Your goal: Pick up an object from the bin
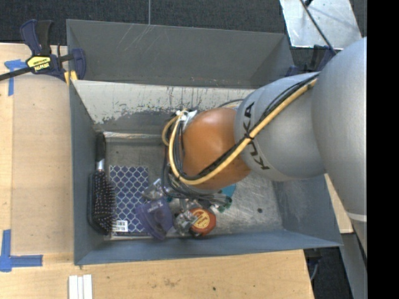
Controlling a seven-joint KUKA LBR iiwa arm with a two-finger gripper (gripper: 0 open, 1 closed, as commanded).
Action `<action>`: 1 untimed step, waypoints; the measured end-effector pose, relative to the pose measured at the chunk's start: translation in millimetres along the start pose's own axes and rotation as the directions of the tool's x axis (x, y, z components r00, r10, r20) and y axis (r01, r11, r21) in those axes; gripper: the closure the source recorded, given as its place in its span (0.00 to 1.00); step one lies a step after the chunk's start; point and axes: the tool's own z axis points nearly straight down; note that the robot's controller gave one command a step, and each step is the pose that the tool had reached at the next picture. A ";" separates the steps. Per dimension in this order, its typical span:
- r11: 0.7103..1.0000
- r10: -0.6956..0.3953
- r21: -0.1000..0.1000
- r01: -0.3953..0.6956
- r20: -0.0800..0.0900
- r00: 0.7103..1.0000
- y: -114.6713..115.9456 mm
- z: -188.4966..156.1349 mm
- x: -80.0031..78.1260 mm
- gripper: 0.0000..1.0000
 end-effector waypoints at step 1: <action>1.000 -0.001 -0.009 0.001 -0.004 1.000 4.7 5.4 1.7 1.00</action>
Offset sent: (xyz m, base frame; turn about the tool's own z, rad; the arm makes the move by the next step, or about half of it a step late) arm 0.0000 0.0000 0.0000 0.0000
